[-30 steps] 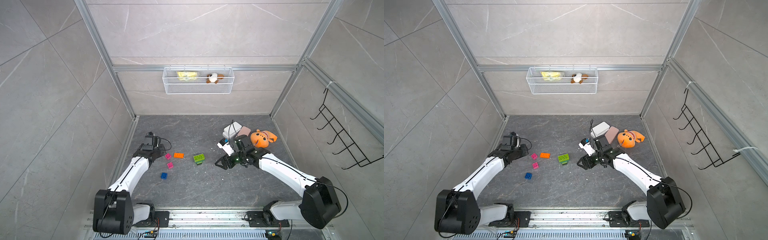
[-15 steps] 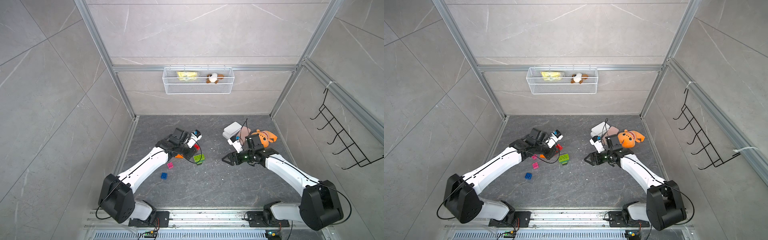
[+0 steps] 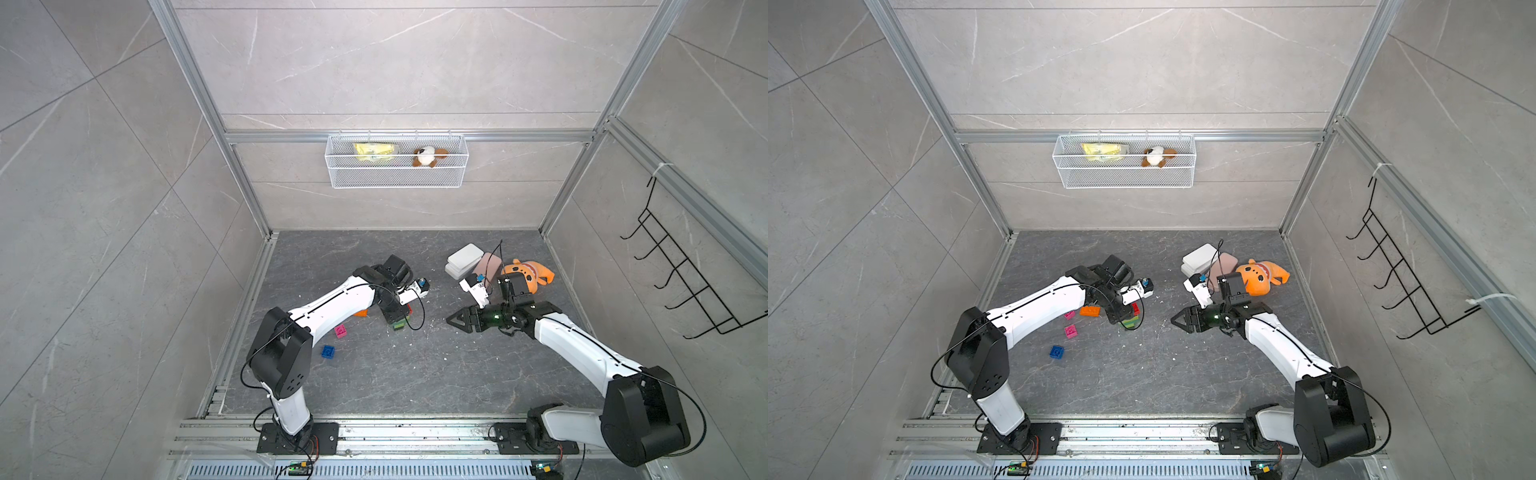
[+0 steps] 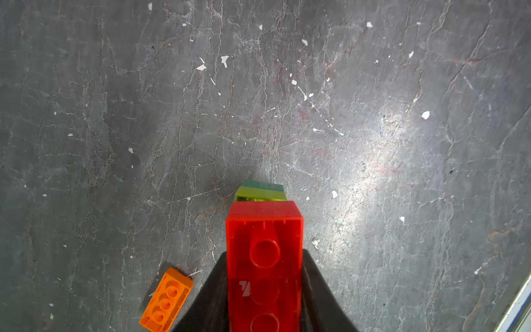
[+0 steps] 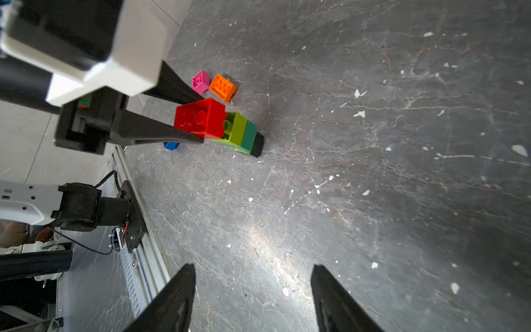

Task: Assemble a carrot with lego
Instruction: Assemble the lego brick with the lego brick.

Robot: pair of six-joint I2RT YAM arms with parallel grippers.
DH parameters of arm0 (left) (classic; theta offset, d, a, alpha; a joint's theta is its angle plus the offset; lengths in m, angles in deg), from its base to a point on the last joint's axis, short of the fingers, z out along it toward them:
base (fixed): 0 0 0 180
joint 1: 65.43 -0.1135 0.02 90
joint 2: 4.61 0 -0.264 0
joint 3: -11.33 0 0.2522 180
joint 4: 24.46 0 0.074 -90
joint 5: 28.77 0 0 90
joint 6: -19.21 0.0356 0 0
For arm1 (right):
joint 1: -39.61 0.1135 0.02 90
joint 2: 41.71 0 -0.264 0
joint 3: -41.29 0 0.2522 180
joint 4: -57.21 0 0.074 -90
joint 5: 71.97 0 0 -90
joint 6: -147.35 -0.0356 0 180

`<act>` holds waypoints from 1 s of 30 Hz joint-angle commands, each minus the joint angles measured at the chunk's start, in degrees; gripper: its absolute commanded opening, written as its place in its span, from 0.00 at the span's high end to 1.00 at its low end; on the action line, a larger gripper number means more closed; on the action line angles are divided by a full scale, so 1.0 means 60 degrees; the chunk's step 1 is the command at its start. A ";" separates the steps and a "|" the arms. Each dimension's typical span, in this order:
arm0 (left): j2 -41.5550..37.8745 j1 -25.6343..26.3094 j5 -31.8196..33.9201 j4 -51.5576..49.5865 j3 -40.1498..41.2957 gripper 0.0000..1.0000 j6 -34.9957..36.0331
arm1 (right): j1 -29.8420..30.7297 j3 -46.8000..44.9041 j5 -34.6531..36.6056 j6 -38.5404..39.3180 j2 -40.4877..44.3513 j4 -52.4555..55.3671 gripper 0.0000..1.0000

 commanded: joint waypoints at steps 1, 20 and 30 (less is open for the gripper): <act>0.0217 0.0017 0.0084 -0.0582 -0.0484 0.81 0.0570 | -0.0009 -0.0184 -0.0513 -0.0148 0.0279 -0.0467 0.33; 0.0477 -0.0016 0.0214 -0.0769 -0.0744 0.80 0.0265 | -0.0014 -0.0070 -0.0211 -0.0063 0.0060 -0.0161 0.34; 0.0661 -0.0097 0.0145 -0.0645 -0.0482 0.80 0.0503 | -0.0011 -0.0053 -0.0162 -0.0065 0.0046 -0.0116 0.35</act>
